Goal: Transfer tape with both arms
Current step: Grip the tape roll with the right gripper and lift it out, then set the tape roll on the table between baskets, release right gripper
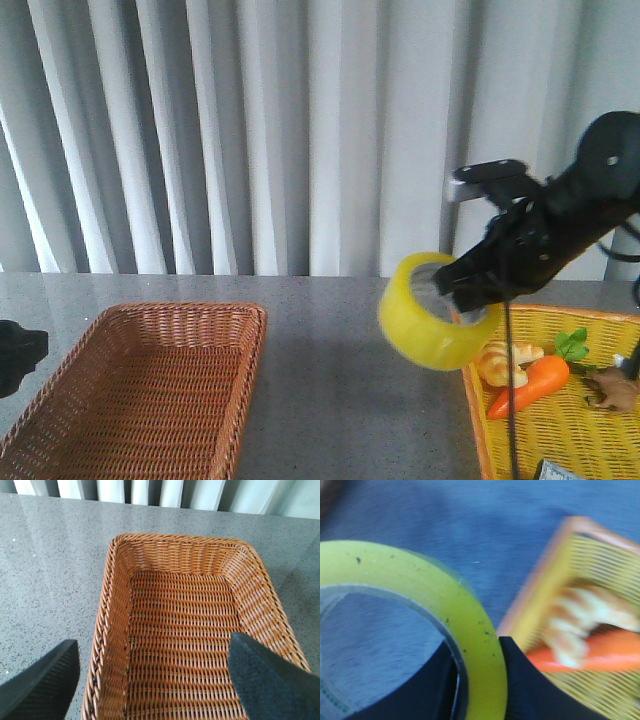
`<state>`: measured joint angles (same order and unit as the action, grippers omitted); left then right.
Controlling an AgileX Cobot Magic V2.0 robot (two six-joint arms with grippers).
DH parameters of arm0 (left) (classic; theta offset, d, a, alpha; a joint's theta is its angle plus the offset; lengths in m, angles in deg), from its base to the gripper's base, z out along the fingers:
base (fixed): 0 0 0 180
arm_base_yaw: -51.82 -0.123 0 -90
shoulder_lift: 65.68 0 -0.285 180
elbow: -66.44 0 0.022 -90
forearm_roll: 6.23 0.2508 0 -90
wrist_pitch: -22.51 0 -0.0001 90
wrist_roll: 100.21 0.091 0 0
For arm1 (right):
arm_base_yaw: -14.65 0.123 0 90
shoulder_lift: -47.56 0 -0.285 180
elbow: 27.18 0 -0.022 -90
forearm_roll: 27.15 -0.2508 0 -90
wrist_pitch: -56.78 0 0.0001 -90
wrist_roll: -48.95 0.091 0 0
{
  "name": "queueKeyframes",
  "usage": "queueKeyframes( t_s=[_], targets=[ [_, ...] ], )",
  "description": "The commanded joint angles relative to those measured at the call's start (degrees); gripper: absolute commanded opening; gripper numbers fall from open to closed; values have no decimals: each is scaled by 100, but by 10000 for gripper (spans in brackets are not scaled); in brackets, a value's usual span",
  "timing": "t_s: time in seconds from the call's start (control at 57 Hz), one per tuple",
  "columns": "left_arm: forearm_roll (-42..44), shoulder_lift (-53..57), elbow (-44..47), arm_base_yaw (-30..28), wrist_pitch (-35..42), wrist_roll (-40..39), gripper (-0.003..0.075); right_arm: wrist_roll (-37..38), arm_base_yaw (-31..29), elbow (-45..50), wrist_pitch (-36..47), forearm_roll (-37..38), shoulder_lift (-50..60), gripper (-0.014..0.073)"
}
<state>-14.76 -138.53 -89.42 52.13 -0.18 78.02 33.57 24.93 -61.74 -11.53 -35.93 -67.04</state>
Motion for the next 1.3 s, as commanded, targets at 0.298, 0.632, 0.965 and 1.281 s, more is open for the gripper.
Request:
queueKeyframes(
  t_s=[0.298, 0.632, 0.965, 1.281],
  targets=[
    [-86, 155, -167, 39, 261, -7, 591, -18, 685, -172, -14, 260, -853, 18],
    [-86, 155, -167, 39, 261, -7, 591, 18, 685, -172, 181, 280, -1462, 153],
    [-237, 155, -167, 39, 283, -1, 591, 135, 762, -189, 356, 270, -1455, 525],
    [-238, 155, -192, 44, 310, -1, 591, 196, 465, -597, 529, 461, -271, 528]
  ],
)
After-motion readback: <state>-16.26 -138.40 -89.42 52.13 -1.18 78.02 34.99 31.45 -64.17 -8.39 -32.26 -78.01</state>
